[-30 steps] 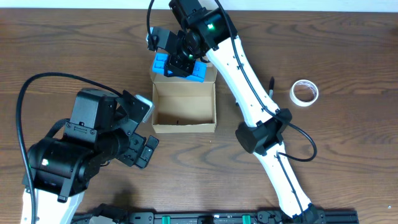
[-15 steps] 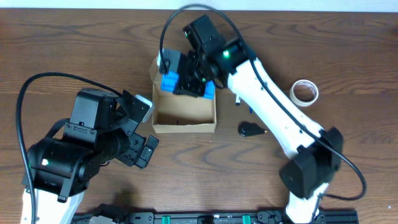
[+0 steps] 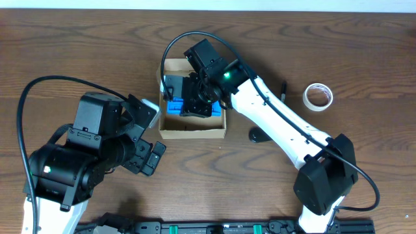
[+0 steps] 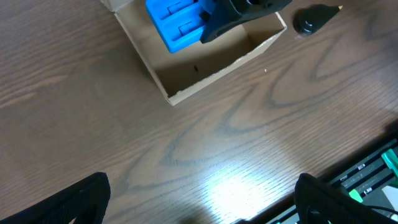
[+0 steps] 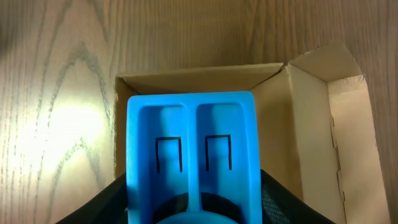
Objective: Pack container
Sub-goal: 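Carry the blue duster leftward and lower it into the box, then press the duster flat inside the box and open the right gripper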
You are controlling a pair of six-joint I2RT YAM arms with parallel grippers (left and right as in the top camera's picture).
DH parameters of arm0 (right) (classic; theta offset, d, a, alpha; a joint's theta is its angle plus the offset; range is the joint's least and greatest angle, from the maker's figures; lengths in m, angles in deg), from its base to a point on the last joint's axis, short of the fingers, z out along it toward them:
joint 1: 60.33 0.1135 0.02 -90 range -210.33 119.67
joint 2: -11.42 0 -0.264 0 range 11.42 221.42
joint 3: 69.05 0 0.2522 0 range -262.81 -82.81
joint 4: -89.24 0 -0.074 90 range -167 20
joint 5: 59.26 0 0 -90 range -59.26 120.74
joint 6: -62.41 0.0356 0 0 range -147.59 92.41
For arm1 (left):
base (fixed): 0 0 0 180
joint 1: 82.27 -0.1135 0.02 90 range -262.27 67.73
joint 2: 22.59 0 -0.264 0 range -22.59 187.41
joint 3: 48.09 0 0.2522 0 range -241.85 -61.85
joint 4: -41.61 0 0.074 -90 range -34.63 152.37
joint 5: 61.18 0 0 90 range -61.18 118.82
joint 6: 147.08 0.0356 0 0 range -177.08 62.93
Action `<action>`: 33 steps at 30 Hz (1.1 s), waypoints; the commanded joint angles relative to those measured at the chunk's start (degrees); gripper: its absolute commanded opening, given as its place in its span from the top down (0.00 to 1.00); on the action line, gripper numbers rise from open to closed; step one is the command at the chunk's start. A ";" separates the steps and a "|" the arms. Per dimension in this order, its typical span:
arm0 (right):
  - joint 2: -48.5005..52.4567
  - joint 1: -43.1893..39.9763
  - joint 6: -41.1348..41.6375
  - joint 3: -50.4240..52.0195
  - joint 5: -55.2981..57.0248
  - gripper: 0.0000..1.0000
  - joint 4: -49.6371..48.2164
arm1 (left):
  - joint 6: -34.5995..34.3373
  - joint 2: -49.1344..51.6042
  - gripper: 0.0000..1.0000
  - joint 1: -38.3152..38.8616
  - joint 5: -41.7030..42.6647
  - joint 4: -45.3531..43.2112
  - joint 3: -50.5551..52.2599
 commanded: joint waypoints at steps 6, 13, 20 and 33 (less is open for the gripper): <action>3.50 0.57 -2.73 1.25 -0.57 0.75 -2.93 | 0.74 0.04 0.05 0.00 0.42 0.22 -0.98; 5.95 0.70 -2.75 1.25 -1.86 0.75 -3.93 | 0.74 0.04 0.05 0.00 0.42 0.22 -0.98; 8.55 1.53 -2.73 1.25 -1.86 0.75 -5.62 | 0.76 0.04 0.05 0.00 0.42 0.24 -0.98; 11.06 1.77 -2.69 1.25 -1.99 0.73 -5.22 | 0.74 0.04 0.05 0.00 0.42 0.24 -0.98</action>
